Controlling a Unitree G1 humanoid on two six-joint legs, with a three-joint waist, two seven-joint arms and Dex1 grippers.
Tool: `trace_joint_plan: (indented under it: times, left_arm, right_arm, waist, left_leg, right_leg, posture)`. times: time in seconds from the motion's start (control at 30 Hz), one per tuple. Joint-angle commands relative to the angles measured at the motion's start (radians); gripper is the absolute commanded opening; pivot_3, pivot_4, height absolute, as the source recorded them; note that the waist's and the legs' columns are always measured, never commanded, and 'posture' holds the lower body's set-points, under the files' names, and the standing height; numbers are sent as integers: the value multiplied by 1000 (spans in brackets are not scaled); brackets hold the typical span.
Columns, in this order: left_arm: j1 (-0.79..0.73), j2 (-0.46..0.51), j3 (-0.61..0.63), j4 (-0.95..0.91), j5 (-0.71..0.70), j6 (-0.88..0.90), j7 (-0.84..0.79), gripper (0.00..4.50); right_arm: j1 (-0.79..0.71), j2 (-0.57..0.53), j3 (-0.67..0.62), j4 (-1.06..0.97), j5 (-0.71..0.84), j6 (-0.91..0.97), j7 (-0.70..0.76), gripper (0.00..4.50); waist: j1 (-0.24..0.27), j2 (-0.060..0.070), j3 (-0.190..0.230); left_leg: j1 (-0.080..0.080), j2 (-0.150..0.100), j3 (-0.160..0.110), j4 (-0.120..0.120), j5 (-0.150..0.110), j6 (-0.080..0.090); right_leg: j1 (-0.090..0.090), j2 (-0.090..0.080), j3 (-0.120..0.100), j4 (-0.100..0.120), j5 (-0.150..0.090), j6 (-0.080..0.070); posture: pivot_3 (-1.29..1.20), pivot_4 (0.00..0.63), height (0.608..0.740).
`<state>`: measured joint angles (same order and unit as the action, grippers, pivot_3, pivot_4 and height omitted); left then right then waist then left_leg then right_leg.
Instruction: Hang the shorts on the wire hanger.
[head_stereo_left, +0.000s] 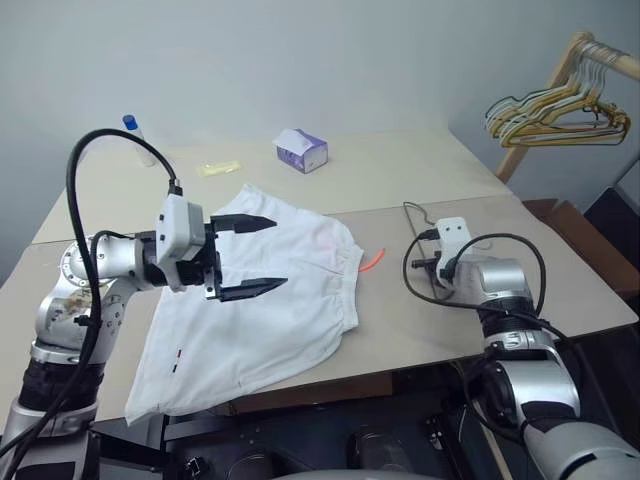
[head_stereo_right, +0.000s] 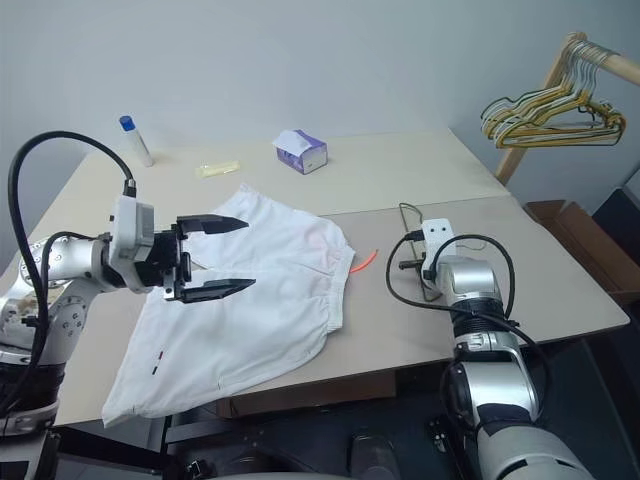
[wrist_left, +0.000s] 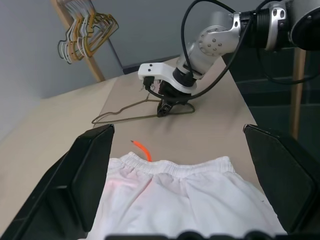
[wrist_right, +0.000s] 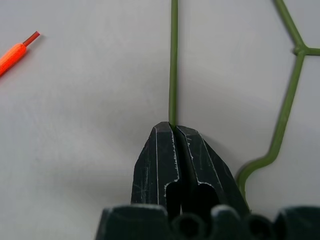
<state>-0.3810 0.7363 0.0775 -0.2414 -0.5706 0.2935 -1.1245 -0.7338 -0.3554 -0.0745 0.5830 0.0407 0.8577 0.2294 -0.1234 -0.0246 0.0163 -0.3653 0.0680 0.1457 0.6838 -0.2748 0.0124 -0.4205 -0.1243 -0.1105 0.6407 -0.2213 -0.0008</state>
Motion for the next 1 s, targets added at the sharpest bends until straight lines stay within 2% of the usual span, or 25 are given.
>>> trace_joint_plan:
  times: [0.03,0.13,0.27,0.47,0.63,0.97,1.0]
  left_arm:
    - [-63,-47,38,-24,-51,113,147,4500]
    - [-116,-133,59,-9,-170,343,338,4500]
    - [-176,-308,158,76,-403,601,618,4500]
    - [-224,-486,263,190,-552,697,882,4500]
    - [-272,-540,284,235,-558,665,951,4500]
    - [-297,-545,271,246,-529,639,941,4500]
    - [-298,-546,272,250,-528,636,941,4311]
  right_arm:
    - [29,-3,22,-137,-21,6,-24,29]
    - [96,-18,65,-395,-19,12,12,29]
    - [185,-42,126,-698,-20,-8,61,29]
    - [262,-20,219,-955,-36,-135,80,29]
    - [299,-8,310,-1038,-67,-241,103,29]
    - [332,-67,407,-1040,-181,-365,141,29]
    - [334,-66,405,-1038,-185,-370,141,9]
  waist:
    - [3,0,0]
    - [6,2,1]
    - [4,2,2]
    - [4,2,2]
    - [4,1,2]
    - [3,1,2]
    - [3,1,2]
  left_leg:
    - [0,0,0,0,0,0]
    - [-3,0,-2,0,1,-1]
    - [-4,-1,-2,0,1,-1]
    - [-3,-1,-4,0,0,-1]
    - [-3,-2,-4,0,1,-1]
    - [-3,-3,-4,0,1,-1]
    - [-3,-3,-4,0,1,-1]
  right_leg:
    - [0,0,0,0,0,0]
    - [-3,0,0,0,0,0]
    - [-3,-1,0,-1,0,1]
    - [-2,-1,-1,0,0,1]
    - [-1,-1,-3,-1,0,1]
    - [-1,-1,-3,-2,0,1]
    - [-1,-1,-3,-2,0,1]
  posture:
    - [-84,0,740]
    - [-87,0,740]
    - [-96,0,740]
    - [-110,0,740]
    - [-115,0,740]
    - [-125,0,740]
    - [-126,0,740]
